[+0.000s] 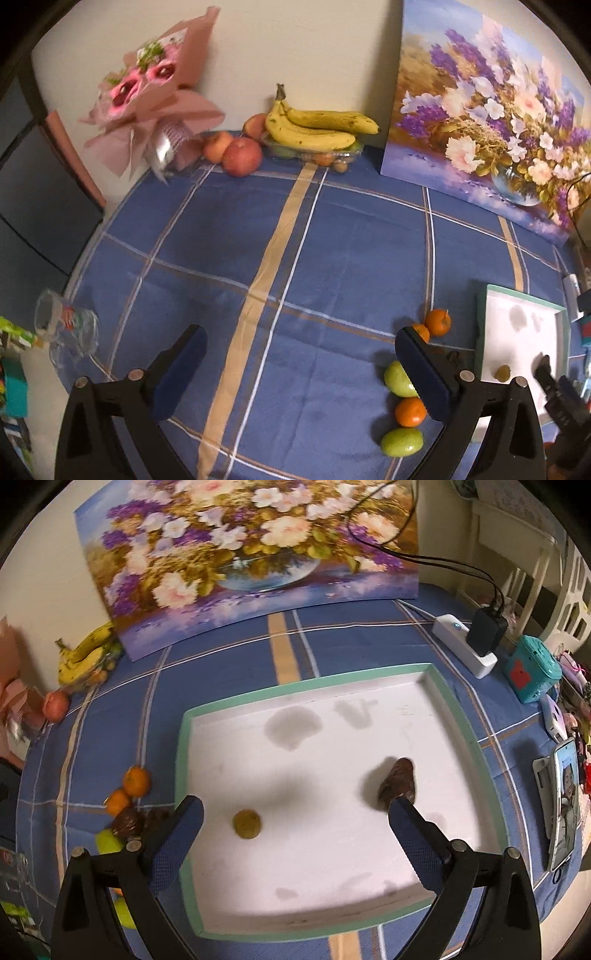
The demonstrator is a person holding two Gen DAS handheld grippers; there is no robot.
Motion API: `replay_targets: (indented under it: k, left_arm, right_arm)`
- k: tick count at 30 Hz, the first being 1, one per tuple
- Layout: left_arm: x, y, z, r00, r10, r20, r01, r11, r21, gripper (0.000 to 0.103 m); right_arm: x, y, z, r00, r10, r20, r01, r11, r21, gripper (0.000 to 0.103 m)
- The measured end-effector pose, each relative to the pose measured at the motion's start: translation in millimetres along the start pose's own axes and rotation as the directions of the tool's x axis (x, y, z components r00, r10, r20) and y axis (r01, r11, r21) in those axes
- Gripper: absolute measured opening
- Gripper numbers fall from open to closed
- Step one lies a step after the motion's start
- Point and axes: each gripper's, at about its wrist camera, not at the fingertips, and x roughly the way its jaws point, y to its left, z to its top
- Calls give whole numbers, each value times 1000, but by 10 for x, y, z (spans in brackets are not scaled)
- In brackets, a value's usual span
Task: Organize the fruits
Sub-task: 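Open both tools to release the fruit and date in the tray, then withdraw, then grasp the green pear with the left tool while the right tool grasps another dark date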
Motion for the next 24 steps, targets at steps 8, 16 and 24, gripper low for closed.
replay_targets:
  k: [8, 16, 24]
  left_arm:
    - [193, -174, -302, 996, -63, -59, 64, 998, 11, 103]
    - [360, -253, -463, 993, -107, -41, 106, 994, -24, 103]
    - [467, -322, -440, 992, -123, -1, 123, 992, 2, 103]
  right_arm:
    - [-81, 353, -252, 998, 62, 3, -61, 994, -87, 100]
    - [-75, 536, -340, 994, 110, 2, -109, 987, -121, 100]
    - [-75, 656, -281, 987, 153, 40, -146, 979, -140, 100]
